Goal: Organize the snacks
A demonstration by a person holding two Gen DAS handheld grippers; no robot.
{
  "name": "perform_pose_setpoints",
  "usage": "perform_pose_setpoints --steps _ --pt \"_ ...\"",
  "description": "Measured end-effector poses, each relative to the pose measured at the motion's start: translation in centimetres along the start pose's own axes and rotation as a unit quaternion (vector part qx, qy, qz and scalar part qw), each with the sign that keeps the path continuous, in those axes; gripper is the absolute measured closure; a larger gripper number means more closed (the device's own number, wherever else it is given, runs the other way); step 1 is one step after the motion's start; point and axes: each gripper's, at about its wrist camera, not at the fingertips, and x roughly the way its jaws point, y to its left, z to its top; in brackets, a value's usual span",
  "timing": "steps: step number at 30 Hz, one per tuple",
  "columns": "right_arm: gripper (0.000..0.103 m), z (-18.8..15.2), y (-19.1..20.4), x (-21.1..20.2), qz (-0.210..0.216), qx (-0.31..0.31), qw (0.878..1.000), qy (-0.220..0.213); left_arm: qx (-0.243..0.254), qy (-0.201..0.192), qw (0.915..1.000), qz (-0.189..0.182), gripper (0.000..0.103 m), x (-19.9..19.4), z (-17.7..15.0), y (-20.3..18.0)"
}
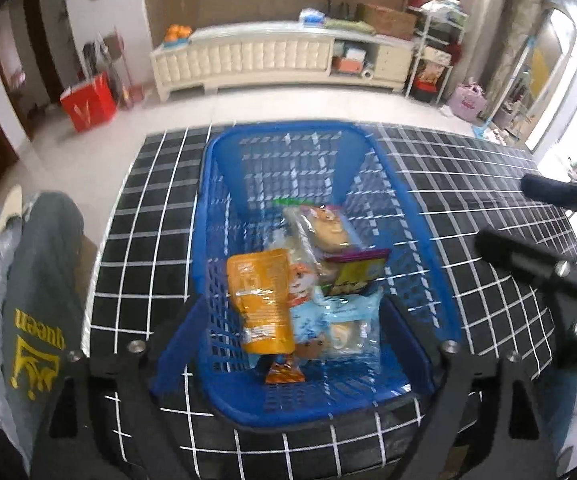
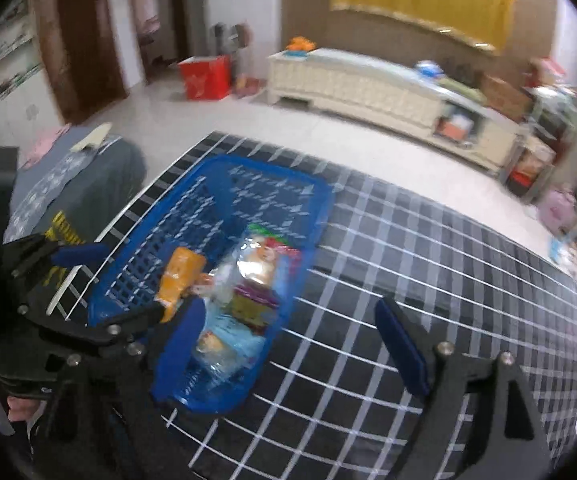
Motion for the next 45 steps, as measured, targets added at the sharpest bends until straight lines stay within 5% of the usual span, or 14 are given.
perform_pose_setpoints --steps 10,17,31,45 --pt "0.007 -6.3 -4.3 -12.3 -0.100 0.122 0.981 -0.113 0.024 -0.128 0.9899 -0.057 0.015 -9.1 -2.5 -6.2" --pt "0.000 -9.7 -3.5 -18.3 -0.137 0.124 0.969 -0.162 0.006 -0.174 0.9833 -0.053 0.014 -13.6 -4.4 -8.5" --pt "0.000 -13.3 -1.9 -20.9 -0.131 0.137 0.966 -0.174 0.020 -0.215 0.9757 -0.036 0.014 -18.9 -9.3 -10.3" --pt "0.000 -14.5 -0.6 -22.1 -0.125 0.128 0.966 -0.185 0.030 -0.222 0.9742 -0.024 0.013 -19.8 -10.6 -10.9"
